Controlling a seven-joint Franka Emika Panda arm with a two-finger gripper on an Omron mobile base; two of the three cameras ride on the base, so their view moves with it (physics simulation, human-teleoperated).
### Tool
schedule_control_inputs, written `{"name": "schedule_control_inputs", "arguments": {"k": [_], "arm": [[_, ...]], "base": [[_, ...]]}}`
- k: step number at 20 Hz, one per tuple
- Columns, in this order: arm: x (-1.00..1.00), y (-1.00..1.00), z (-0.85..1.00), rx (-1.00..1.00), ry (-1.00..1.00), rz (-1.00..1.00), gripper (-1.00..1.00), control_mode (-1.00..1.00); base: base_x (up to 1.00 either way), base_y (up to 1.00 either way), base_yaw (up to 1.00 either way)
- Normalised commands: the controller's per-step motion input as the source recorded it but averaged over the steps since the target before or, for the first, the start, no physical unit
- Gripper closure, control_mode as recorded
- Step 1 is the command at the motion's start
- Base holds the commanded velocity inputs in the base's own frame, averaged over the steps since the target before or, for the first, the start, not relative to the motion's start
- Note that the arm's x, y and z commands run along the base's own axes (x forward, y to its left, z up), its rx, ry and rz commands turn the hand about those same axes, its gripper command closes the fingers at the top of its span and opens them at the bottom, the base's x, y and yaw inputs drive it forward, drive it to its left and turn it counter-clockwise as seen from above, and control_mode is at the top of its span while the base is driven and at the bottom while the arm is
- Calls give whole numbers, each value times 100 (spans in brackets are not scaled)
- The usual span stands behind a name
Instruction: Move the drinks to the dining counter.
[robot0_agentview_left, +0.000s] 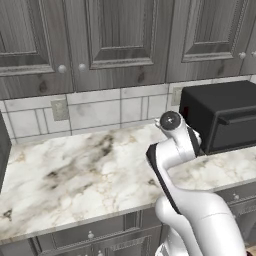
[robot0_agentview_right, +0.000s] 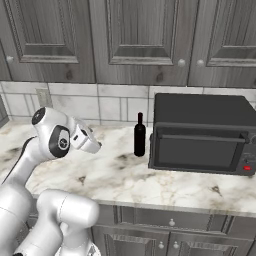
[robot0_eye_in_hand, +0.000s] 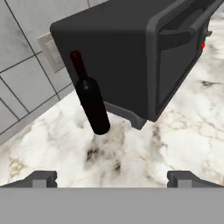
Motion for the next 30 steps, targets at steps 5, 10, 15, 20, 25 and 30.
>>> {"name": "schedule_control_inputs", "arguments": {"k": [5,10,15,20,25,30], "arm": [[2,0,0,0,-1,-19,-100,-100],[0,0,0,0,-1,-10,-100,-100],[0,0,0,-2,0,-2,-100,-100],[0,0,0,-11,1,0,-100,-100],[4,0,0,-12,0,0,-100,-100],[16,-4,0,-7,0,0,-100,-100]], "base": [[0,0,0],[0,0,0],[0,0,0],[0,0,0],[0,0,0],[0,0,0]]}}
